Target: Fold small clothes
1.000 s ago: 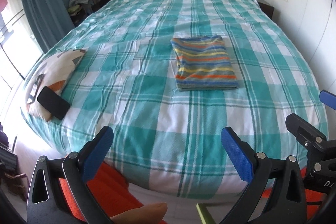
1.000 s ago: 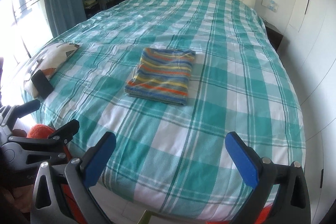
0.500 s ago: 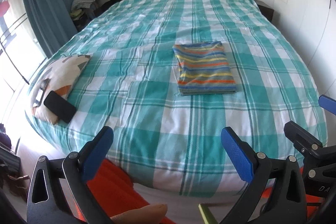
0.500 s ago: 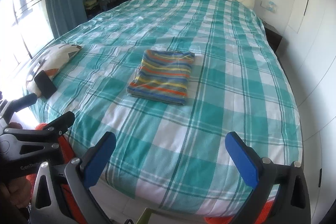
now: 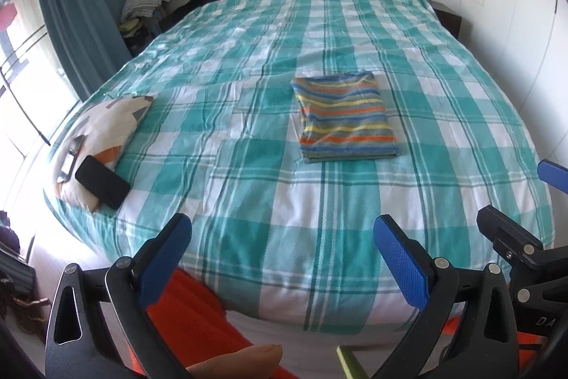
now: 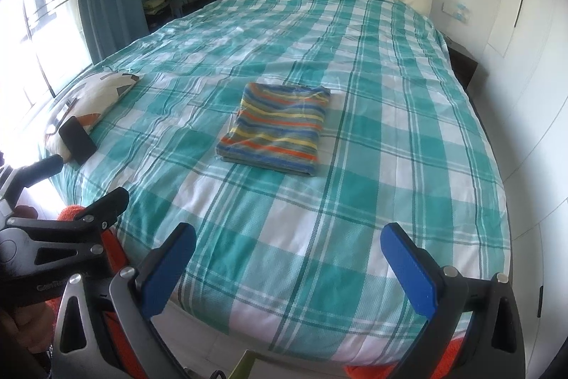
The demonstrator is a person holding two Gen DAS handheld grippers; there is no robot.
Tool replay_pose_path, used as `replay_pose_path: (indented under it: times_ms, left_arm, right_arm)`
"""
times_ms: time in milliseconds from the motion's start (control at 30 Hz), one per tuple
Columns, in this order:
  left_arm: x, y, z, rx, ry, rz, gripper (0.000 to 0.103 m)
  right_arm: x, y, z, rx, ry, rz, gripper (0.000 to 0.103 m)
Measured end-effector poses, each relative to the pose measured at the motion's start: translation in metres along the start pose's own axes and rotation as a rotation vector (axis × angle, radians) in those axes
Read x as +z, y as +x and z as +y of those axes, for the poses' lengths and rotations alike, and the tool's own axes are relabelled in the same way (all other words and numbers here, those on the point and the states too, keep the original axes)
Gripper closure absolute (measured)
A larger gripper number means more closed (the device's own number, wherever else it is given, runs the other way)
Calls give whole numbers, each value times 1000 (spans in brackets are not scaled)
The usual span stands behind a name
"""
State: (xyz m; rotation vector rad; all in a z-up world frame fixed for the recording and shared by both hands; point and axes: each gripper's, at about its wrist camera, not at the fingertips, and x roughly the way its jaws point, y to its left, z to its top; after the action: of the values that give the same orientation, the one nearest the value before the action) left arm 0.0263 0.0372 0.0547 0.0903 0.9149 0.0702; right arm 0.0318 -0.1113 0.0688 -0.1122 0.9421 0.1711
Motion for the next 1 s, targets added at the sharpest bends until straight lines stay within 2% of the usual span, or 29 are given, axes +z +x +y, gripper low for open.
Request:
replay_pose_path:
  times_ms: [467,633,1000]
  left_arm:
    - [5,-6,2,-4,14,-20,0]
    - [9,-9,8,18,4,-44,0]
    - [6,-4,11,-6,-18,-20,0]
  right_arm:
    - [2,-3,-3,-8,-8,-1,0]
    - [9,-8,-14,-30,2,-16,0]
    - [15,-10,-14,-36,6,-22,0]
